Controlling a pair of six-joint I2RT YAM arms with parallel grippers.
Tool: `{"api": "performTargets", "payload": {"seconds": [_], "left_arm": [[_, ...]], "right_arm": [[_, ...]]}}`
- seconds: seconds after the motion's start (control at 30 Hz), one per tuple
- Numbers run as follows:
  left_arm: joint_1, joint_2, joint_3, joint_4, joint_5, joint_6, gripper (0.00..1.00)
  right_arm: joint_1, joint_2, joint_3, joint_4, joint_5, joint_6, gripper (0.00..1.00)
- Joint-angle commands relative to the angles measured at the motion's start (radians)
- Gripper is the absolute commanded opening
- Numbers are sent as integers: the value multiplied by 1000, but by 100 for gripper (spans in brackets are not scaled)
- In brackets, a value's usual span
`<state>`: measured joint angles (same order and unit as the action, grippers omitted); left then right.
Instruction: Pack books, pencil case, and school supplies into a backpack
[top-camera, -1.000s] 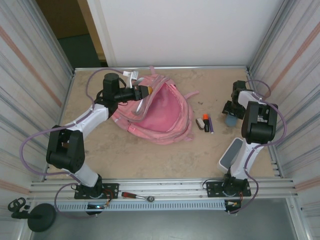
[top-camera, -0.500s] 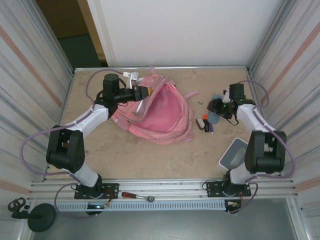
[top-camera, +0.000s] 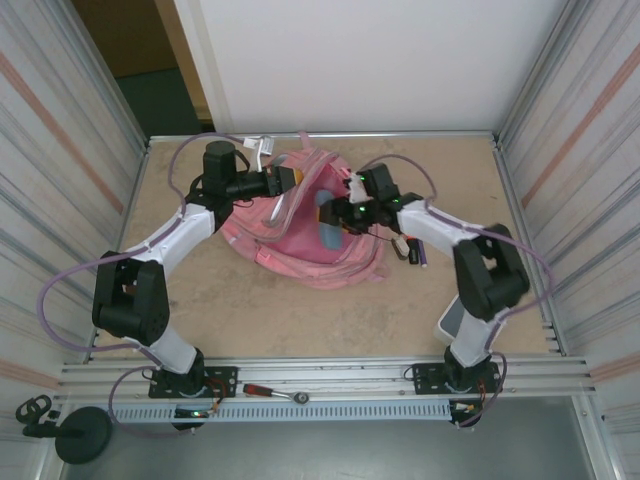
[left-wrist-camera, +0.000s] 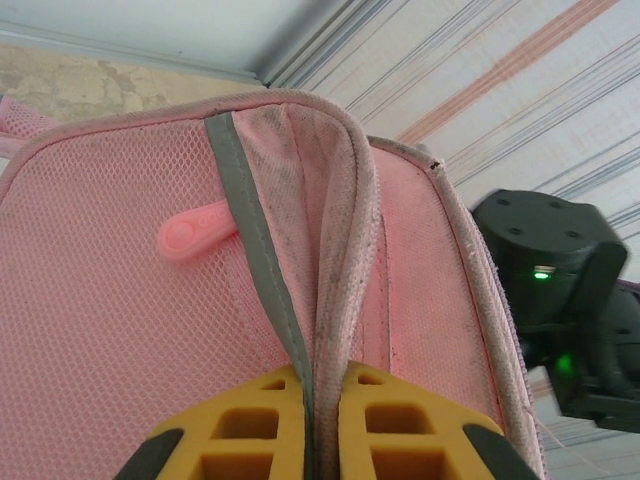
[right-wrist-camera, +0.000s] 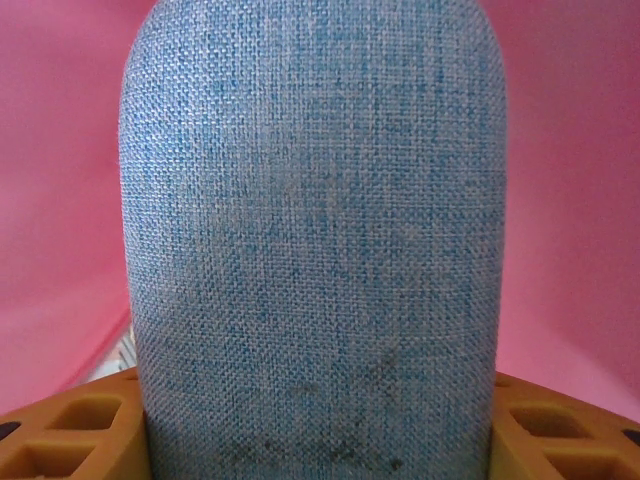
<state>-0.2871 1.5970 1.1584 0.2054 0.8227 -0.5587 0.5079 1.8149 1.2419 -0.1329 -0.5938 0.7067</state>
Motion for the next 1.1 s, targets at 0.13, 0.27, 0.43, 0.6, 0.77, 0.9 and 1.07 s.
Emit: {"api": "performTargets", "payload": {"seconds": [0.13, 0.27, 0.43, 0.6, 0.77, 0.9, 1.07], "left_arm": [[6, -49, 57, 75, 44, -4, 0], [6, -64, 50, 60, 36, 16, 0], [6, -74, 37, 62, 36, 22, 0], [7, -74, 28, 74, 37, 11, 0], [6, -71, 12, 89, 33, -5, 0], [6, -81, -8, 89, 27, -2, 0], [5, -82, -30, 91, -3, 2, 0]], "right_arm": [[53, 147, 143, 151, -17, 151, 72], [54, 102, 75, 151, 29, 128, 77], [75, 138, 53, 178, 19, 150, 54], [95, 202, 105, 208, 19, 177, 32], [123, 284, 234, 196, 9, 190, 29], [113, 232, 187, 219, -7, 180, 36], [72, 11, -10, 177, 35, 87, 50]]}}
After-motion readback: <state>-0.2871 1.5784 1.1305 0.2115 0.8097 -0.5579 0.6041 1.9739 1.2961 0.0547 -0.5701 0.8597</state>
